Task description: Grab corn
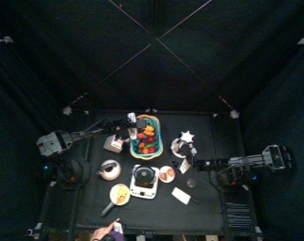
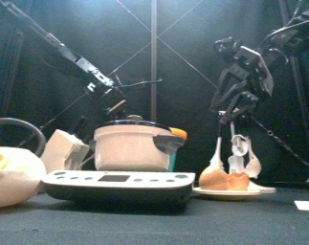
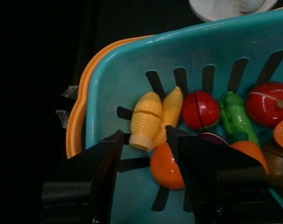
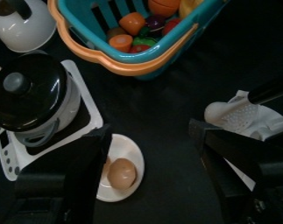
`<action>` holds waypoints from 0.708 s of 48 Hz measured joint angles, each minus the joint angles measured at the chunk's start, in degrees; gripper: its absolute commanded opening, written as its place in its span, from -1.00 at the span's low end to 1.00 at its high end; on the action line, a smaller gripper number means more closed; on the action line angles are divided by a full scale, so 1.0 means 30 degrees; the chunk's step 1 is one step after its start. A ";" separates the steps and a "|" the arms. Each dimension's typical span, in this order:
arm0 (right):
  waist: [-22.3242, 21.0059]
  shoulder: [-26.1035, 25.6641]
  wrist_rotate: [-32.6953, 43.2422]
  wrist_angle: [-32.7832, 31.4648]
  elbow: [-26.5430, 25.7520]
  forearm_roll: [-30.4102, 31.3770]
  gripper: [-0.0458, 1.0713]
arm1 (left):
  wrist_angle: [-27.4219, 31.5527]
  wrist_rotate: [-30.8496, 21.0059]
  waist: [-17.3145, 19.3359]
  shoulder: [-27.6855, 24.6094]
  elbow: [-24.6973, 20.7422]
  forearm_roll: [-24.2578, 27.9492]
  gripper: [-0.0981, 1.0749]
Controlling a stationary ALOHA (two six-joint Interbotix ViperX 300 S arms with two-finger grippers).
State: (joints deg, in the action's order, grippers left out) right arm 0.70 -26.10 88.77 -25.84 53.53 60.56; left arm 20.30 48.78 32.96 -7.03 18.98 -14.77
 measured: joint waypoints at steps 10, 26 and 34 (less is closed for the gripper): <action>-0.0029 0.0146 0.0000 0.0000 0.0029 -0.0059 0.87 | 0.0732 0.0000 -0.0264 -0.1348 -0.1172 0.0820 0.90; -0.0029 0.0410 0.0000 0.0029 0.0088 -0.0176 0.87 | 0.1436 -0.0029 -0.0498 -0.2637 -0.1846 0.1846 0.90; -0.0029 0.0703 0.0000 0.0234 0.0088 -0.0205 0.87 | 0.1436 -0.0059 -0.0469 -0.3193 -0.2080 0.2197 0.90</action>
State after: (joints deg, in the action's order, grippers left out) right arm 0.62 -23.99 88.77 -25.14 53.79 59.94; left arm 24.61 48.60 31.55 -16.61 12.74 -8.17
